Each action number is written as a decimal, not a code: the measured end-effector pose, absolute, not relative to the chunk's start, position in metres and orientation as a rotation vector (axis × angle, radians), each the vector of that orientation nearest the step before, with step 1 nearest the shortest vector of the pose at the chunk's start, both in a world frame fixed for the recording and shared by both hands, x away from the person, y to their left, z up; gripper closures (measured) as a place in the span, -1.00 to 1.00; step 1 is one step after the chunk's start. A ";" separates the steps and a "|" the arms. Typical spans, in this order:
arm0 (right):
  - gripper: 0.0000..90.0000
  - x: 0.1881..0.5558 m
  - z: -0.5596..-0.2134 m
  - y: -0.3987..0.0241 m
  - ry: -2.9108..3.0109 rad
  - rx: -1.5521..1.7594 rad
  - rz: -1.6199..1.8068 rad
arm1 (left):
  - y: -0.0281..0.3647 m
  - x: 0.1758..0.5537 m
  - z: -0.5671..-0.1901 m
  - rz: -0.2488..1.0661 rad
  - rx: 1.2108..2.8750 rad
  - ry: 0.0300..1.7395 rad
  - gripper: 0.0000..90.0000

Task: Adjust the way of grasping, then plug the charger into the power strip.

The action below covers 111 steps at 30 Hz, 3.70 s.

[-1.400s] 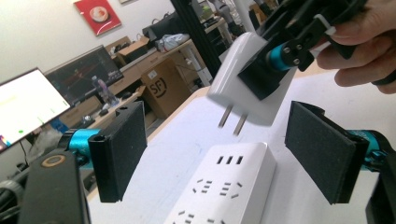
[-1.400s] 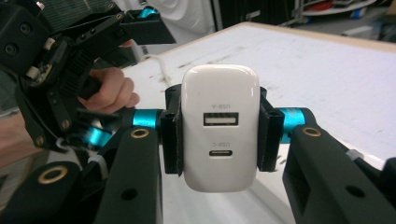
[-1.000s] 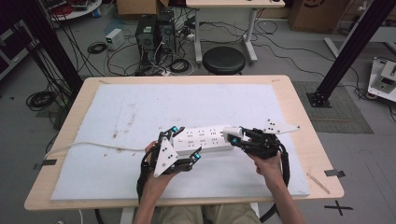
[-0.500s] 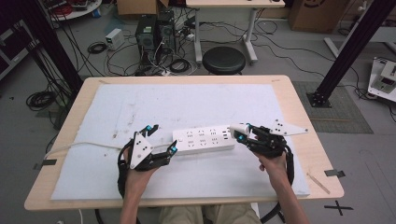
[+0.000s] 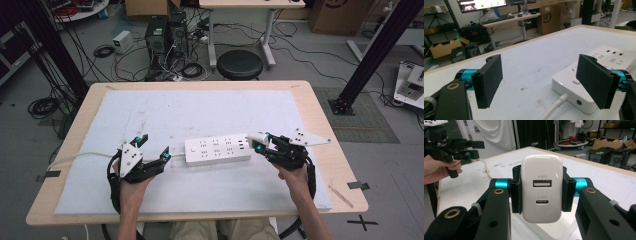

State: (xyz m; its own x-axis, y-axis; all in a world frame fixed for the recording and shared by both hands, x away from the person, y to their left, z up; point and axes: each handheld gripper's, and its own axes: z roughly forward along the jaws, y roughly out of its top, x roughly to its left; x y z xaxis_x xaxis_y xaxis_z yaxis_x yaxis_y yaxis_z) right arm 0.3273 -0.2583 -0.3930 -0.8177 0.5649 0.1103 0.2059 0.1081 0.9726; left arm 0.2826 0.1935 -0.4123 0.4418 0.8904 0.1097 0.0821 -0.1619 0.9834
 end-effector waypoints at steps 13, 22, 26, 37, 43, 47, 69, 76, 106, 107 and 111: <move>0.40 0.322 -0.394 -0.259 2.094 0.776 1.775 | 0.214 0.267 -0.414 0.947 1.525 0.962 -0.52; 0.40 0.332 -0.392 -0.261 2.178 0.792 1.757 | 0.216 0.263 -0.410 0.956 1.514 0.965 -0.52; 0.40 0.337 -0.388 -0.259 2.209 0.761 1.739 | 0.217 0.260 -0.410 0.958 1.520 0.967 -0.52; 0.40 0.375 -0.381 -0.247 2.434 0.632 1.624 | 0.226 0.255 -0.410 0.966 1.507 0.980 -0.51; 0.40 0.392 -0.373 -0.232 2.610 0.472 1.510 | 0.225 0.253 -0.411 0.965 1.512 0.975 -0.51; 0.40 0.400 -0.367 -0.221 2.683 0.382 1.397 | 0.226 0.252 -0.411 0.965 1.503 0.976 -0.51; 0.40 0.454 -0.355 -0.170 2.969 0.032 0.883 | 0.237 0.241 -0.413 0.969 1.496 1.006 -0.51; 0.40 0.461 -0.353 -0.157 2.984 -0.062 0.794 | 0.240 0.238 -0.415 0.977 1.492 1.022 -0.51; 0.41 0.467 -0.363 -0.124 3.073 -0.172 0.508 | 0.239 0.233 -0.423 0.965 1.515 1.052 -0.51; 0.41 0.468 -0.363 -0.124 3.077 -0.173 0.507 | 0.238 0.233 -0.422 0.969 1.514 1.051 -0.51; 0.41 0.469 -0.363 -0.125 3.079 -0.171 0.516 | 0.238 0.233 -0.422 0.973 1.519 1.045 -0.51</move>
State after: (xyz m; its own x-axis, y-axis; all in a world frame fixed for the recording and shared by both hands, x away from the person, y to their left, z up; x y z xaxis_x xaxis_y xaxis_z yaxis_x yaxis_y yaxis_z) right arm 0.4685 -0.1245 -0.3632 -0.9939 -0.1055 -0.0330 -0.1105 0.9395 0.3243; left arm 0.2327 0.2375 -0.4216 0.3002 0.9512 0.0710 0.1378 -0.1169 0.9835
